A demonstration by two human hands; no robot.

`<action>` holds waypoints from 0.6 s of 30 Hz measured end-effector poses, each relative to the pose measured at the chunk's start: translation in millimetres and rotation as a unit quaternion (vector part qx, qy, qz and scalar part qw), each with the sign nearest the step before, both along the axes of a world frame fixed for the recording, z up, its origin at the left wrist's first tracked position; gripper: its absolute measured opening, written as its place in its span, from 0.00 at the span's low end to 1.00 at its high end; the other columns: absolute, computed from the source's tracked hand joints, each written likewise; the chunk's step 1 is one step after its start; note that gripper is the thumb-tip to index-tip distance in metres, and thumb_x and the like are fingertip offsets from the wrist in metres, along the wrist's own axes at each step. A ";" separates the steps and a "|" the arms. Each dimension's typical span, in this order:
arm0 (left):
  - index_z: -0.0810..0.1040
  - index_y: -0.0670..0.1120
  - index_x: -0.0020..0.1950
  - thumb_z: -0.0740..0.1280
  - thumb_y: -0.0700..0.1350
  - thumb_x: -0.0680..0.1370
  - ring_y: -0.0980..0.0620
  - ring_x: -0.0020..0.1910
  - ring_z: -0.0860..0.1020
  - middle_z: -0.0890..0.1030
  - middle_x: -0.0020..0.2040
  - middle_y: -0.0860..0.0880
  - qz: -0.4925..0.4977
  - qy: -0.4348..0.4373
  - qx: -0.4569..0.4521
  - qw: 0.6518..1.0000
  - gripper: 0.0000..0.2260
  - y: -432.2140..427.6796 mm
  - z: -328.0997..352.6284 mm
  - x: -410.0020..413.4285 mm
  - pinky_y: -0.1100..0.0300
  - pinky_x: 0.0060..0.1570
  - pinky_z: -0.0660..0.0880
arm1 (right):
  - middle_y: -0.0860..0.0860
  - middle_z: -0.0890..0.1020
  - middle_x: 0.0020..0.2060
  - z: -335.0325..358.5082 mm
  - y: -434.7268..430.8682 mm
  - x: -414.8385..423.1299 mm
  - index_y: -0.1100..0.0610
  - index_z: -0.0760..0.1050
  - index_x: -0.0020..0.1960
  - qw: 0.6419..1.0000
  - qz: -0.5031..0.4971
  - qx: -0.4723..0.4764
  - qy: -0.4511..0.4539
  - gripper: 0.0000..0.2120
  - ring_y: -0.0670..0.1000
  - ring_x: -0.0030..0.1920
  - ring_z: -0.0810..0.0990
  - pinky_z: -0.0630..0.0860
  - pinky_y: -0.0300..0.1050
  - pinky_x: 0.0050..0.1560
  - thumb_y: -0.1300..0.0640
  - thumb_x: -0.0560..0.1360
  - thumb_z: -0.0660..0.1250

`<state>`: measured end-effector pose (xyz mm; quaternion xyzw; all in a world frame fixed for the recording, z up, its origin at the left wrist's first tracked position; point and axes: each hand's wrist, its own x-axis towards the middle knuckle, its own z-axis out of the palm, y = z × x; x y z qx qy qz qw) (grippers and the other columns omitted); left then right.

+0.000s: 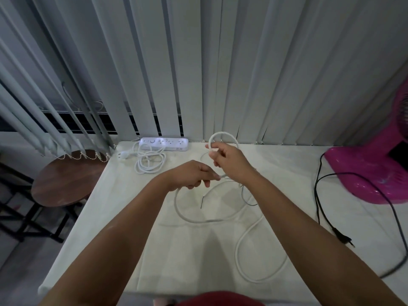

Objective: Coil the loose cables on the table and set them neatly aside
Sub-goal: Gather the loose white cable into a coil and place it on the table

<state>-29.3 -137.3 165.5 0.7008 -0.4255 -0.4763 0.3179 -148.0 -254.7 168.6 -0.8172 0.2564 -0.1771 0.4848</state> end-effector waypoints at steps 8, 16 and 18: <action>0.80 0.41 0.58 0.67 0.44 0.78 0.58 0.27 0.67 0.80 0.37 0.52 0.005 0.107 0.035 0.994 0.11 18.0 -0.9 27.6 0.68 0.28 0.67 | 0.55 0.82 0.51 -45.5 -16.9 -23.6 0.52 0.68 0.61 0.963 -0.087 -0.207 0.148 0.13 0.58 0.44 0.78 0.71 0.48 0.41 0.49 0.82 0.50; 0.85 0.51 0.50 0.67 0.50 0.78 0.61 0.29 0.70 0.78 0.32 0.56 -0.005 -0.030 -0.028 0.999 0.08 11.8 19.2 30.5 0.71 0.33 0.71 | 0.50 0.79 0.39 -16.9 -19.7 -23.7 0.57 0.75 0.55 0.988 -0.118 -0.030 0.097 0.13 0.55 0.38 0.81 0.77 0.50 0.45 0.55 0.82 0.53; 0.85 0.54 0.46 0.67 0.51 0.78 0.62 0.28 0.70 0.80 0.32 0.57 0.003 -0.084 -0.065 0.994 0.07 2.0 25.0 24.1 0.71 0.31 0.70 | 0.51 0.76 0.35 -8.0 -8.4 -19.1 0.59 0.76 0.53 0.991 -0.074 0.095 0.062 0.12 0.52 0.30 0.78 0.77 0.47 0.37 0.58 0.82 0.54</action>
